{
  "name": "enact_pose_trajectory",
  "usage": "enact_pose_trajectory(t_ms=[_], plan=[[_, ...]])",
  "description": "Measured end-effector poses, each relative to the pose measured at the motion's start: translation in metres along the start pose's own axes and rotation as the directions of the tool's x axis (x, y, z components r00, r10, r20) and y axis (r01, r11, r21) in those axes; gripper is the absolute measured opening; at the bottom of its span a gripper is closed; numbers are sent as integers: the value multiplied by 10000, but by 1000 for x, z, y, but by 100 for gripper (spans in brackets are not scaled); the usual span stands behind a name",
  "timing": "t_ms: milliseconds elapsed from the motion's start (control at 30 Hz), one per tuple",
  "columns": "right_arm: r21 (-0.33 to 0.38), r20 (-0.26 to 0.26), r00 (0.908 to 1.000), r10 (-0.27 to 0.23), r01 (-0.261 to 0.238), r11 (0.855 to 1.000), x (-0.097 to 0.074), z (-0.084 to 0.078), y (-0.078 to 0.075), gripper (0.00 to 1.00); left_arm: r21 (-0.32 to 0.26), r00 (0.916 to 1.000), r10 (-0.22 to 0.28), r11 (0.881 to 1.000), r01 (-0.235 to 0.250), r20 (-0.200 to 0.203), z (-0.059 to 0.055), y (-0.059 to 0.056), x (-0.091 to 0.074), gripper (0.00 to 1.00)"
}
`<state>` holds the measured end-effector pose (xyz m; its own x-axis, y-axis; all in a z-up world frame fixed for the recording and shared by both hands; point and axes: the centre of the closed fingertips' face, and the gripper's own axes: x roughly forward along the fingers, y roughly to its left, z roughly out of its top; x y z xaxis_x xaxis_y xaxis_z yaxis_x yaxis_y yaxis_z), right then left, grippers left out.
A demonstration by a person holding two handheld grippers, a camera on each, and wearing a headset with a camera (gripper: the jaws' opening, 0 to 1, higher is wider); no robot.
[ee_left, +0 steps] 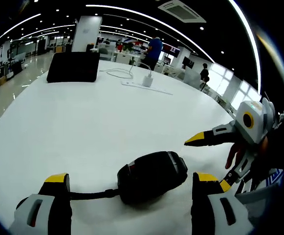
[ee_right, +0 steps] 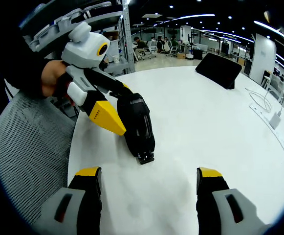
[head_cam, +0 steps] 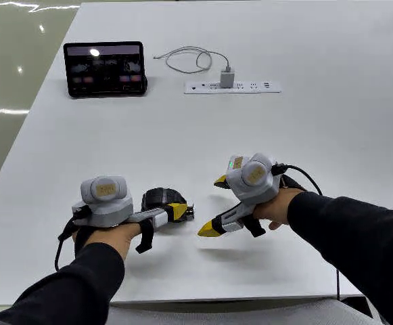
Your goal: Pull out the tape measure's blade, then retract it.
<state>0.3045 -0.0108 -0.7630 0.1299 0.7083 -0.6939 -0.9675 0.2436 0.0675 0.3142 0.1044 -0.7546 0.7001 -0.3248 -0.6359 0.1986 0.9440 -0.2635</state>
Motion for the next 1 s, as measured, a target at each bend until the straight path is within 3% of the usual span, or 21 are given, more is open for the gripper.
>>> enact_pose_trajectory(t_ms=[33, 100, 167, 200, 300, 333, 467, 533, 700, 733, 767, 800, 1000], plan=[[98, 13, 10000, -33, 33, 9999, -3, -2, 0, 78, 364, 9996, -222, 9991, 216, 179, 3, -3, -3, 100], [269, 87, 9999, -61, 59, 9996, -7, -2, 0, 80, 328, 9993, -347, 9988, 352, -168, -1, -3, -6, 100], [356, 233, 9997, -121, 113, 9993, -13, -2, 1, 84, 969, 9975, -702, 9929, 697, 14, 4, -6, -10, 100], [405, 239, 9996, -143, 133, 9991, -16, -4, 2, 85, 1417, 9931, -1168, 9832, 1154, 18, 6, -12, -13, 100], [686, 207, 9996, -210, 195, 9975, -25, -11, 1, 91, 2260, 9886, -1508, 9628, 1481, -55, 9, -12, -23, 100], [745, 264, 9993, -247, 227, 9970, -27, -13, 1, 94, 2338, 9849, -1732, 9576, 1684, 0, 11, -14, -26, 100], [949, 413, 9974, -583, 541, 9940, -40, -23, -4, 100, 2583, 9838, -1783, 9497, 1770, -186, 11, -5, -34, 100], [1034, 488, 9958, -770, 716, 9921, -48, -30, -7, 100, 2659, 9837, -1711, 9471, 1796, -552, 6, 3, -38, 100], [1013, 659, 9901, -1242, 1172, 9879, -65, -39, -12, 100, 2823, 9799, -1955, 9386, 1985, -389, 8, 5, -48, 100], [705, 530, 9875, -1486, 1447, 9870, -69, -43, -17, 100, 3023, 9805, -1901, 9328, 1959, -490, 6, 7, -49, 100], [687, 392, 9862, -1607, 1577, 9851, -72, -48, -17, 100, 3489, 9808, -1844, 9166, 1951, -640, 4, 11, -51, 100], [788, 487, 9864, -1567, 1526, 9851, -76, -49, -16, 100, 3606, 9771, -2069, 9086, 2106, -493, 6, 8, -55, 100], [1372, 1100, 9703, -2156, 2000, 9701, -104, -56, -23, 100, 3402, 9720, -2288, 9110, 2333, -539, 4, 14, -65, 100]])
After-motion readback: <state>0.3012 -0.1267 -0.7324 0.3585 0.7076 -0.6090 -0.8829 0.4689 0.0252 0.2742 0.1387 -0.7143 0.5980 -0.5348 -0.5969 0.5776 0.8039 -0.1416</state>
